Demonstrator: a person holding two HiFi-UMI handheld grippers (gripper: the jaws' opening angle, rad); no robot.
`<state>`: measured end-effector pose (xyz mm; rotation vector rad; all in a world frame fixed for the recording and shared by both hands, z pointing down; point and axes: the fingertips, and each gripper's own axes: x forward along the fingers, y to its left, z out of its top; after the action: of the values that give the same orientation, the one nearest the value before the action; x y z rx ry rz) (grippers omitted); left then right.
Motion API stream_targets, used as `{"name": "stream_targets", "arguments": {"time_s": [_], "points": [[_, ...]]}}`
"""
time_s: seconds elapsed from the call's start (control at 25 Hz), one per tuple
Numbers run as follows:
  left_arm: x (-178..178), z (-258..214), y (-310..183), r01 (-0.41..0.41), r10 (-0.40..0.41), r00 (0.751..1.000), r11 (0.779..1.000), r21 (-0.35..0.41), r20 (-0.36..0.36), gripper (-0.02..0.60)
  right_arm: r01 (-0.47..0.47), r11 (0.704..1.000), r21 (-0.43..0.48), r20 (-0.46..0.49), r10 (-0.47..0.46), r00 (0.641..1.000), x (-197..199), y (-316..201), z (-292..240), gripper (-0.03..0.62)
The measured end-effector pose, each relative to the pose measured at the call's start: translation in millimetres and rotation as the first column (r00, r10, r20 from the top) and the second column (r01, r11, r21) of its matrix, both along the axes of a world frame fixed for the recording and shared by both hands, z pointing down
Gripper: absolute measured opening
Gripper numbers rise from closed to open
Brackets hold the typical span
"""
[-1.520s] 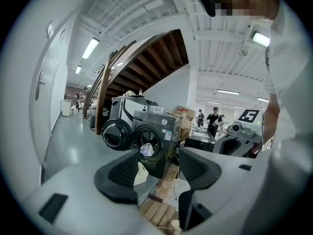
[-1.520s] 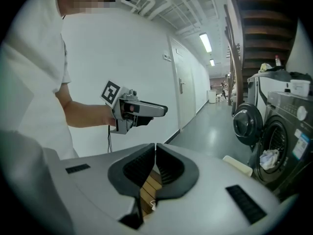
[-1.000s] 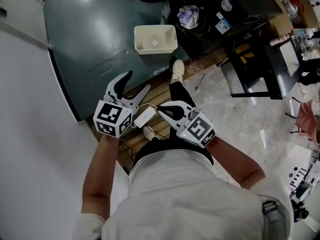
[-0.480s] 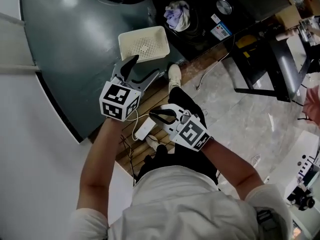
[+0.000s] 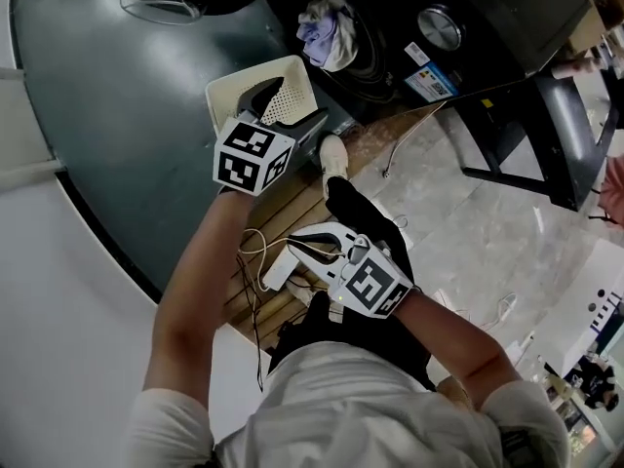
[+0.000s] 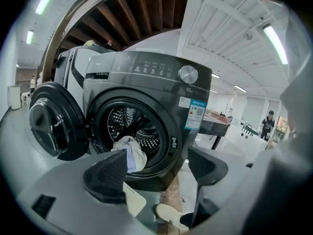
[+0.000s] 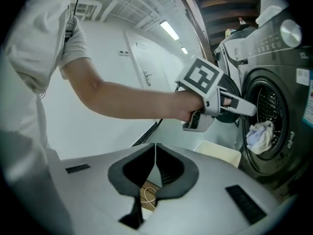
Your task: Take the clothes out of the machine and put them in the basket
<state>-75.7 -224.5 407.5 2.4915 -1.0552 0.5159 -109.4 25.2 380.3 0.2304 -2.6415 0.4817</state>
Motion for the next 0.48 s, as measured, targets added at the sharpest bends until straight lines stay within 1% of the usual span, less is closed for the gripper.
{"name": "stream_targets", "arguments": {"time_s": [0.28,0.48], "points": [[39,67,-85,-0.019,0.021,0.998,0.999,-0.032,0.052,0.402,-0.067,0.997,-0.043,-0.001,0.067,0.998,33,-50,14,0.012],[56,118,-143,-0.014,0.019,0.995,0.999,-0.051,0.102,0.423,-0.088,0.993,-0.074,-0.049,0.085,0.995,45,-80,26,0.012]]}}
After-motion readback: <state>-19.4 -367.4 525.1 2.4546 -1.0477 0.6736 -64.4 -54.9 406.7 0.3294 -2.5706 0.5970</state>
